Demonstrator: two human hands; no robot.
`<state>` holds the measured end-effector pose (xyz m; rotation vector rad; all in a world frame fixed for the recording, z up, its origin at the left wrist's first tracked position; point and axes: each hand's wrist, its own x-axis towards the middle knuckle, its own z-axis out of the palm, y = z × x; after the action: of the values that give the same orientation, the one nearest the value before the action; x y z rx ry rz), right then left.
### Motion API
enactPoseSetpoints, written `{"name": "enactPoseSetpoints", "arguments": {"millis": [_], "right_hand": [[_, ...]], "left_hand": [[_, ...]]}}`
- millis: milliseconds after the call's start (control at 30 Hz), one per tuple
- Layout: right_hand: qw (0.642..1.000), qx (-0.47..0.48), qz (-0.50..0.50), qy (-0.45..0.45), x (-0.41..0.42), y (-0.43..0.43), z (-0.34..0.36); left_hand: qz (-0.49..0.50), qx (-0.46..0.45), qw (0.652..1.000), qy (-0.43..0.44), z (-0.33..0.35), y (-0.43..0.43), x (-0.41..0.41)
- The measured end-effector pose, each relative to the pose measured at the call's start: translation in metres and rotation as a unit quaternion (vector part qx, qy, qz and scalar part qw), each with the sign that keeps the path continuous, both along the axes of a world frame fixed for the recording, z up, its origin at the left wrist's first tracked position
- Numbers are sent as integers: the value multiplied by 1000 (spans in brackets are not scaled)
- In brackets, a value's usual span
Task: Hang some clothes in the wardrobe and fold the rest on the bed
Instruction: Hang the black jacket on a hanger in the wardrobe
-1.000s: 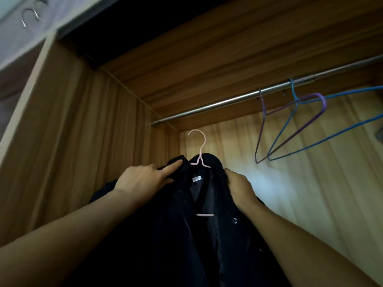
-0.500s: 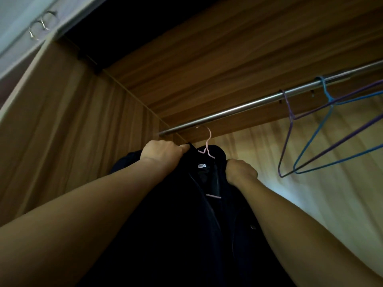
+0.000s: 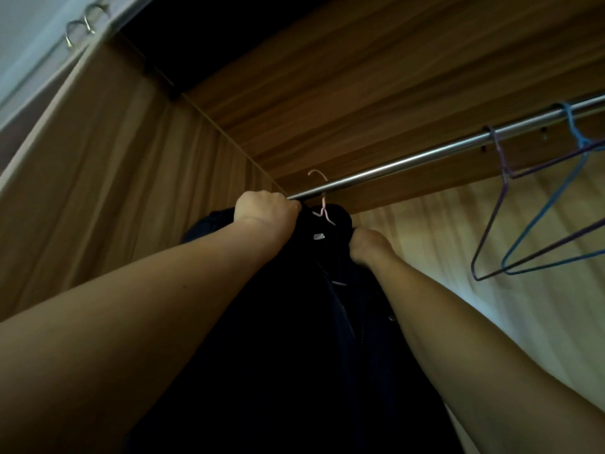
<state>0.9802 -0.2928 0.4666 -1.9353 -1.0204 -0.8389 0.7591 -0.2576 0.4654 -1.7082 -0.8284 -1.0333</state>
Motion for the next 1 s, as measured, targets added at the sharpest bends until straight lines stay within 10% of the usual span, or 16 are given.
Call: {"name": "enactPoseSetpoints", "arguments": {"millis": [433, 667, 1000], "right_hand": [[936, 143, 304, 103, -14, 1, -120], [983, 79, 163, -16, -17, -22, -154], [975, 34, 213, 48, -29, -24, -198]], "left_hand": [[-112, 131, 985, -17, -84, 15, 27], [-440, -51, 893, -83, -98, 10, 61], [-451, -236, 860, -38, -128, 4, 52]]}}
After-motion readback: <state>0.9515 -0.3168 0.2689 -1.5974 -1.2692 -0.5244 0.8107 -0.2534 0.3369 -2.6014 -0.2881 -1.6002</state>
